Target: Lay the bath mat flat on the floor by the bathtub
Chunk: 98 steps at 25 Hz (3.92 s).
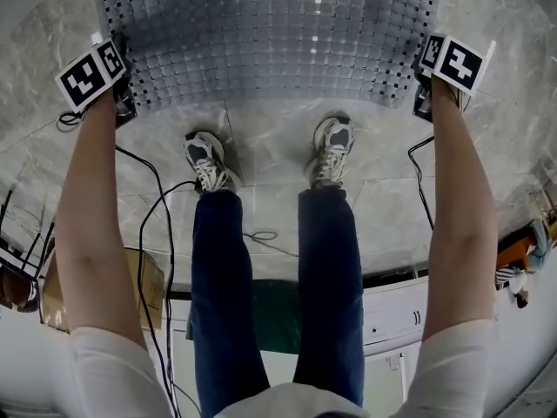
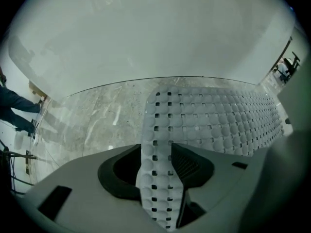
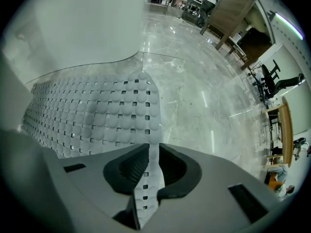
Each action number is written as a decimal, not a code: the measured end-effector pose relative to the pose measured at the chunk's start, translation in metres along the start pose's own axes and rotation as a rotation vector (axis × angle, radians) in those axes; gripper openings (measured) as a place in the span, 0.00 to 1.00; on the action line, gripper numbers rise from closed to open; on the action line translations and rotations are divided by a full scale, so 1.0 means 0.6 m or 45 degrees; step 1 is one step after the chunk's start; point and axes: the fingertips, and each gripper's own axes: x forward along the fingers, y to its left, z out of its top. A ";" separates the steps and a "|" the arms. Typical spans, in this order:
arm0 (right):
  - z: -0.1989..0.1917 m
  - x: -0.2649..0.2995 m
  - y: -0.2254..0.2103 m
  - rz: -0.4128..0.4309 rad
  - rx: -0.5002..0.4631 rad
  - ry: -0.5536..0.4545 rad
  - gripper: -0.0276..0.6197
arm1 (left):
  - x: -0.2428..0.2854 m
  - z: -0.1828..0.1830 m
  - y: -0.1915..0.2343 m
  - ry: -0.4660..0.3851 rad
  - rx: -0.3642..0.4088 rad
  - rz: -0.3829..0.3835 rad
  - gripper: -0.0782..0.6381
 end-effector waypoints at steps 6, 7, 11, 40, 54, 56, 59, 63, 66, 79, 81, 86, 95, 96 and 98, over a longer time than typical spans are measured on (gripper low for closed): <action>-0.001 -0.011 0.026 0.046 -0.036 0.018 0.11 | -0.018 0.007 -0.017 -0.048 -0.038 -0.045 0.20; -0.001 -0.012 0.029 0.053 -0.046 0.019 0.10 | -0.019 0.006 -0.021 -0.046 -0.039 -0.060 0.19; 0.001 -0.023 0.040 0.072 -0.047 0.023 0.10 | -0.029 0.005 -0.034 -0.036 -0.094 -0.117 0.18; -0.021 -0.244 0.118 0.322 0.026 -0.024 0.09 | -0.270 0.025 -0.119 -0.077 -0.111 -0.286 0.16; 0.002 -0.436 0.113 0.399 0.148 -0.137 0.09 | -0.452 0.049 -0.126 -0.145 -0.165 -0.353 0.16; 0.003 -0.464 0.113 0.410 0.143 -0.149 0.09 | -0.482 0.057 -0.131 -0.166 -0.157 -0.379 0.16; 0.007 -0.515 0.116 0.437 0.129 -0.188 0.09 | -0.535 0.074 -0.146 -0.219 -0.154 -0.458 0.16; 0.021 -0.587 0.113 0.463 0.135 -0.230 0.09 | -0.606 0.097 -0.162 -0.266 -0.144 -0.529 0.16; 0.023 -0.638 0.104 0.463 0.145 -0.253 0.09 | -0.655 0.111 -0.163 -0.291 -0.133 -0.552 0.16; 0.056 -0.860 0.111 0.593 0.065 -0.429 0.09 | -0.857 0.125 -0.165 -0.358 -0.220 -0.654 0.16; 0.058 -0.891 0.112 0.604 0.078 -0.444 0.09 | -0.885 0.126 -0.167 -0.357 -0.213 -0.675 0.16; 0.056 -0.965 0.109 0.606 0.096 -0.488 0.09 | -0.967 0.143 -0.159 -0.428 -0.190 -0.703 0.16; 0.031 -1.119 0.105 0.656 0.078 -0.608 0.09 | -1.114 0.148 -0.144 -0.561 -0.236 -0.750 0.16; 0.028 -1.140 0.104 0.665 0.071 -0.629 0.09 | -1.130 0.146 -0.140 -0.580 -0.223 -0.743 0.16; 0.023 -1.179 0.101 0.678 0.049 -0.669 0.09 | -1.162 0.140 -0.136 -0.607 -0.201 -0.736 0.16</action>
